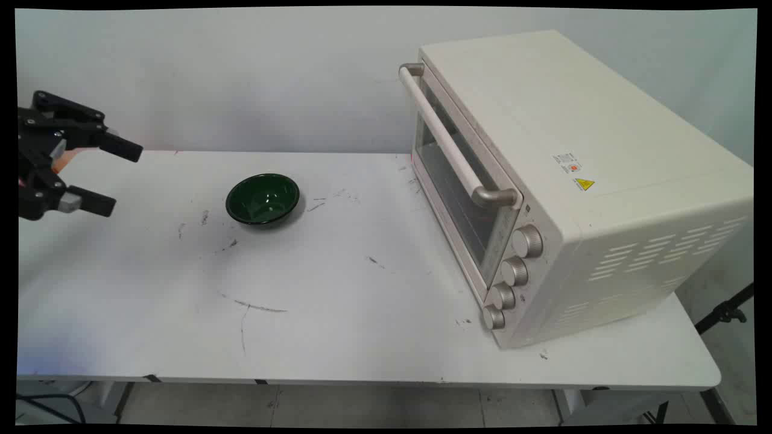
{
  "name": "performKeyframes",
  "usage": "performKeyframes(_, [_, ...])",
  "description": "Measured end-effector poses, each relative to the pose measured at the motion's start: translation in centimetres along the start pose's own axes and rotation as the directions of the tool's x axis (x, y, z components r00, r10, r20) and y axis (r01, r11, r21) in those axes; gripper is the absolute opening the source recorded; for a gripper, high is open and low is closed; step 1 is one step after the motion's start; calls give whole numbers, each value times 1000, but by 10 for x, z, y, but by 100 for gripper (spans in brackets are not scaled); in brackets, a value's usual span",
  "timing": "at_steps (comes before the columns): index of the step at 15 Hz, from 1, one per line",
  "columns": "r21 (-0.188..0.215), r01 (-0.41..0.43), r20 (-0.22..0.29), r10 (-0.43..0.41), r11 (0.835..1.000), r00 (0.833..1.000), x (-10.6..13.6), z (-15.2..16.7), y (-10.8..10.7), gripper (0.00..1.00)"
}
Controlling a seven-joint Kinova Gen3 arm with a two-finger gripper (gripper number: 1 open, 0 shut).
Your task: Open the oven
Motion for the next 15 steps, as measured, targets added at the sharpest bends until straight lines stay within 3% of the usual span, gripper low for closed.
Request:
performKeyframes(6, [37,5,-10,-4,999,1000,11,7,-10,100])
performKeyframes(15, [101,21,-38,-18,995,999,87,30,-39,100])
